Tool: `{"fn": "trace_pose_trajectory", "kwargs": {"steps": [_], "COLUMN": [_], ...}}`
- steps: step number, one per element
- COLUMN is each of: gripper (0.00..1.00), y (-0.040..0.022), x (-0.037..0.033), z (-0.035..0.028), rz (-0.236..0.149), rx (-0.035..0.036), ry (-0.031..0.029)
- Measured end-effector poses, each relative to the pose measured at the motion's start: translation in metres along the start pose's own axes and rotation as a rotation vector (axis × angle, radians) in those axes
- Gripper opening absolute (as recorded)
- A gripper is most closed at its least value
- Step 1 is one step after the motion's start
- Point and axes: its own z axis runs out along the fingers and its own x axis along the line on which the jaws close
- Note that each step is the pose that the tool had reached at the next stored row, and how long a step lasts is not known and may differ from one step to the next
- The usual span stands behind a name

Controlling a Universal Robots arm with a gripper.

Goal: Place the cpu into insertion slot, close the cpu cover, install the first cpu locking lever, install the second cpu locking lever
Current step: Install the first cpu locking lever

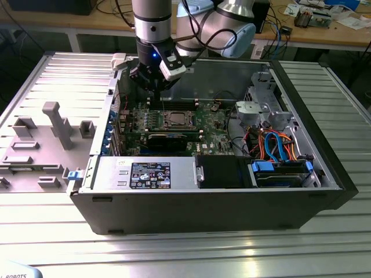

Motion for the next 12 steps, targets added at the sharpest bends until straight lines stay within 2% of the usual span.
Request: {"fn": "trace_pose_trajectory", "kwargs": {"steps": [1, 12], "gripper": [0.11, 0.11], "y": [0.0017, 0.0018], "x": [-0.0001, -0.0001], "z": [0.0006, 0.0006], "rz": [0.0, 0.0], "rx": [-0.0006, -0.0006], "ry": [0.0, 0.0]}}
